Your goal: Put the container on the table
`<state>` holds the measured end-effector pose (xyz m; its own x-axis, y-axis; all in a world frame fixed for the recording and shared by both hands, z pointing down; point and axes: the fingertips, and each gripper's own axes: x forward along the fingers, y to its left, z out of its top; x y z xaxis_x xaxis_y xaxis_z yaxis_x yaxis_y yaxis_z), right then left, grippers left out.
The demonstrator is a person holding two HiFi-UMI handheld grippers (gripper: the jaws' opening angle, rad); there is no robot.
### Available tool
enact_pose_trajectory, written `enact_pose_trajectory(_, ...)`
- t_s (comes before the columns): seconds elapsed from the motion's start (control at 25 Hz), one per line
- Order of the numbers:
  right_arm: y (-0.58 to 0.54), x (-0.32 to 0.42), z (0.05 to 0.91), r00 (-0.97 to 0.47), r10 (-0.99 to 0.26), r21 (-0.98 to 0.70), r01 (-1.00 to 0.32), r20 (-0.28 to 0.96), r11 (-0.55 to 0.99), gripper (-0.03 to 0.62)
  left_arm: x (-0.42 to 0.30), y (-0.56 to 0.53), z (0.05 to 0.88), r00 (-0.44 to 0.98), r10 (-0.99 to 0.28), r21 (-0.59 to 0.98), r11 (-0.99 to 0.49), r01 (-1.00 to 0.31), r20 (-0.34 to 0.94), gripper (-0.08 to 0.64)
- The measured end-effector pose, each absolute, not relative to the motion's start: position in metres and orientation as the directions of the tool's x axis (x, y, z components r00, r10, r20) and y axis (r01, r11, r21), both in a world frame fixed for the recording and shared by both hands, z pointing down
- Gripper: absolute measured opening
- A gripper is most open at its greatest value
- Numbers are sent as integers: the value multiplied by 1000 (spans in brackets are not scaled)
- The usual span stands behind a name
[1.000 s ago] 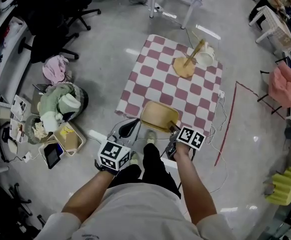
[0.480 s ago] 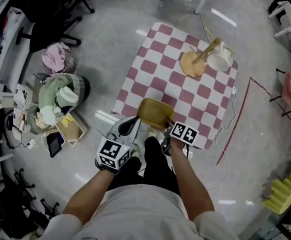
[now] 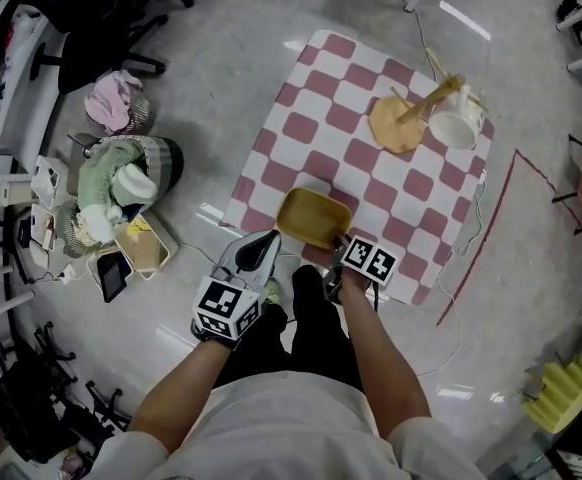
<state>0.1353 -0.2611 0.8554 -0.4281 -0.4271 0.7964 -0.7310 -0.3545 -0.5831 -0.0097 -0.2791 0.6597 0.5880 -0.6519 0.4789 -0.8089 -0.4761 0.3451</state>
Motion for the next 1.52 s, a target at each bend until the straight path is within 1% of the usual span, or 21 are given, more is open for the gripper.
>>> enact_pose_trajectory(0.36, -264, 138, 864, -424, -419, -574, -741, 803, -349, 71, -12, -275, 669, 586, -646, 357, -465, -810, 490, 6)
enact_pose_trajectory(0.48, -262, 142, 864, -403, -430, -562, -747, 808, -356, 112, -14, -272, 669, 591, -641, 361, -468, -806, 489, 6)
enact_pose_trajectory(0.56, -260, 148, 862, -387, -437, -552, -752, 812, -361, 120, -14, -270, 668, 597, -638, 364, -474, -802, 485, 6)
enact_pose_trajectory(1.04, -235, 179, 815, -276, -553, -517, -784, 786, -343, 124, -7, -251, 646, 670, -587, 410, -530, -742, 453, 6)
enact_pose_trajectory(1.2, -232, 171, 770, -279, -628, -540, -797, 727, -270, 121, -1, -243, 628, 700, -573, 410, -568, -714, 426, 6)
enact_pose_trajectory(1.36, -238, 147, 708, -338, -708, -594, -792, 620, -142, 115, 0, -237, 606, 717, -570, 406, -591, -697, 402, 6)
enact_pose_trajectory(1.52, -238, 127, 641, -364, -764, -572, -820, 533, -8, 109, -2, -230, 579, 734, -570, 408, -611, -679, 369, 6)
